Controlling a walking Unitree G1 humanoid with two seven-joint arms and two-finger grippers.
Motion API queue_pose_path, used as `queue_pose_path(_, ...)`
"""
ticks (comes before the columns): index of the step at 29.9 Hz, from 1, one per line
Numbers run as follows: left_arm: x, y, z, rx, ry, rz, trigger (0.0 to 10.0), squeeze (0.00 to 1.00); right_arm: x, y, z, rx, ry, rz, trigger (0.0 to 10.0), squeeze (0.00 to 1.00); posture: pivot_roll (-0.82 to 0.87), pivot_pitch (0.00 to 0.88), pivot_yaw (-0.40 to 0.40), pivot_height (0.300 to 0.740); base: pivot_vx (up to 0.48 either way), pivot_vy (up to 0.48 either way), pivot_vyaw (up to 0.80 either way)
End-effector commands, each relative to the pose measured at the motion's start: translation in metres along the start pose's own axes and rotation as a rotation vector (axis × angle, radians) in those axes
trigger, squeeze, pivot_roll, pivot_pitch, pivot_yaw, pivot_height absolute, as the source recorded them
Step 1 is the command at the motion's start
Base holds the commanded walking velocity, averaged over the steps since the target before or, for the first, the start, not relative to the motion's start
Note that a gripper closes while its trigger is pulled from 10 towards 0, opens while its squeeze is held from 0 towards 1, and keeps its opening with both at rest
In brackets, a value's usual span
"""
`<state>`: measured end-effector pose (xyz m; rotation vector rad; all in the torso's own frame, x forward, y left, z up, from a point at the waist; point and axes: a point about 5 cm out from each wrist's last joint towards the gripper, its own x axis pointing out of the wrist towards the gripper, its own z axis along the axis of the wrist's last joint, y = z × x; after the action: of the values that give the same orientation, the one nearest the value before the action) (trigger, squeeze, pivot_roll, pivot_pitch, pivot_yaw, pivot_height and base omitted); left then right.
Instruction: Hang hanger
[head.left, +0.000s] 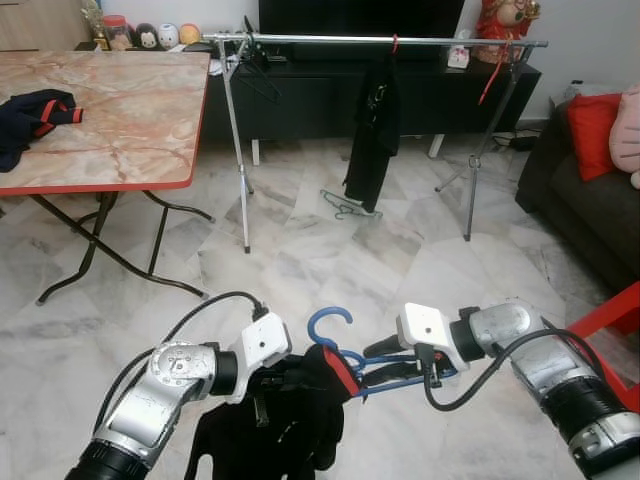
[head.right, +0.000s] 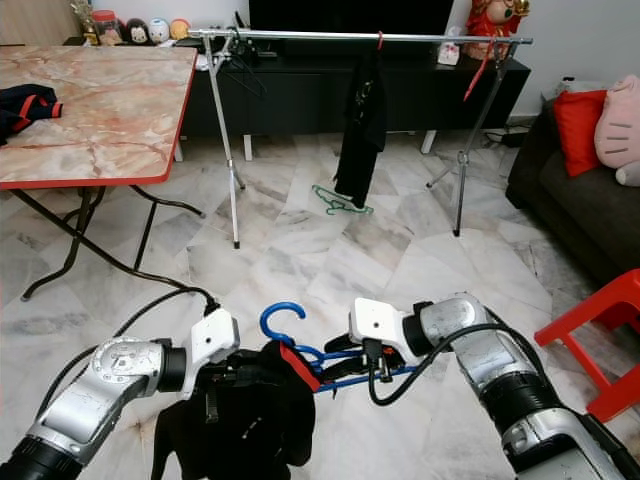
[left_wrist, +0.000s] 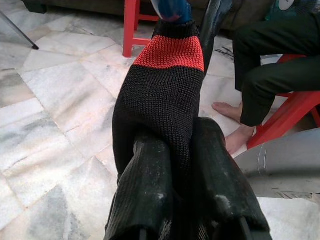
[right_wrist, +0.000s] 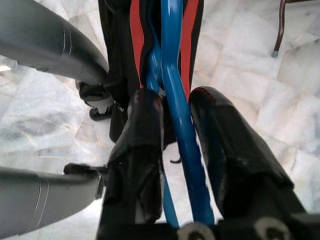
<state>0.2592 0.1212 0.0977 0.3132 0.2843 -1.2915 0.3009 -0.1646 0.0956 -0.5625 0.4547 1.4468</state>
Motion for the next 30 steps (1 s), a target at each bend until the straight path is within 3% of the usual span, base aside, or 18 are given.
queue_pose_path(1, 0.0, 0.0, 0.007, 0.03, -0.028, -0.004, 10.0, 0.0, -0.001, 0.0, 0.0, 0.005, -0.007, 0.001, 0.0, 0.0, 0.0, 0.0, -0.08, 0.74, 0.0, 0.0, 0.0)
queue_pose_path(30, -0.008, 0.008, 0.011, 0.078, -0.002, 0.005, 10.0, 0.0, 0.012, 0.005, -0.002, 0.018, -0.027, 0.004, 0.0, 0.0, 0.01, 0.0, -0.071, 0.74, 0.0, 0.0, 0.0)
